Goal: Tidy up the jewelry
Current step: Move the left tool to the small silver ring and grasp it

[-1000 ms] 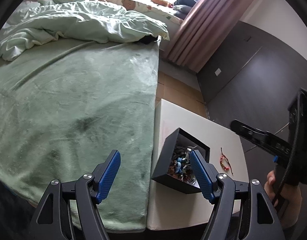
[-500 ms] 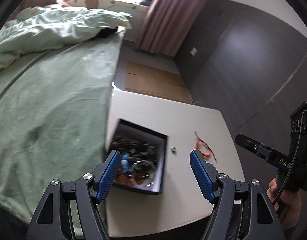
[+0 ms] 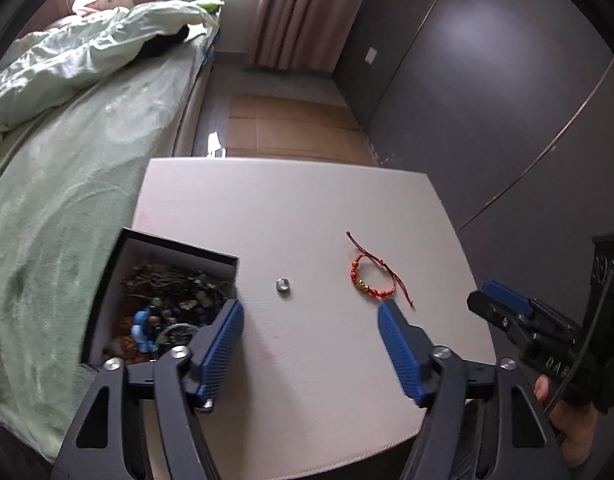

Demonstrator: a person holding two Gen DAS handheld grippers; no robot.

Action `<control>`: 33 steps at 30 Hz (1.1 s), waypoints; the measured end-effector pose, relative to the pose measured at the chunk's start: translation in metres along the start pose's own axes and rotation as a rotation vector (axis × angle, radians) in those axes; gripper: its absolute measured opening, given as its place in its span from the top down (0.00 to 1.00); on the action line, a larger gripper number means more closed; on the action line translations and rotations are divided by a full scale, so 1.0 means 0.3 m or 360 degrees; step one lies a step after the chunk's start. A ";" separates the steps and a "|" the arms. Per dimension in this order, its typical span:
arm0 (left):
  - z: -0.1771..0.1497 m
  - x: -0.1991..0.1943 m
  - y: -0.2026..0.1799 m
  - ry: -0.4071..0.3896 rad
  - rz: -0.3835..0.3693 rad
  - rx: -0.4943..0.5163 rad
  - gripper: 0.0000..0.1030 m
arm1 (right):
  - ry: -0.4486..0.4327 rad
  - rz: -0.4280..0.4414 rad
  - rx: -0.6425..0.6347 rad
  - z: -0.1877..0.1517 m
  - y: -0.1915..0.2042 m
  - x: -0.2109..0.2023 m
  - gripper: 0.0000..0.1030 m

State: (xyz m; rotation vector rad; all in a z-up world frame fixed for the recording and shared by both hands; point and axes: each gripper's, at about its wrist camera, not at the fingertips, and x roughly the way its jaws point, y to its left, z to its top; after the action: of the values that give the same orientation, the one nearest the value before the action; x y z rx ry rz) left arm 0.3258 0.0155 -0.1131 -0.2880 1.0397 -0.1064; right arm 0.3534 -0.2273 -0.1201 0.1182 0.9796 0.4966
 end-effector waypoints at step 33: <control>0.030 0.391 -0.052 0.0125 0.0628 -0.0120 0.71 | 0.0092 0.0089 -0.0003 -0.100 -0.175 0.110 0.50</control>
State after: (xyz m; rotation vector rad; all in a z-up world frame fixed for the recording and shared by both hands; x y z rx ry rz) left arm 0.3937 -0.0238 -0.2022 -0.1434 1.1620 0.2794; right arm 0.3623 -0.2625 -0.1786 0.1305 1.0344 0.5548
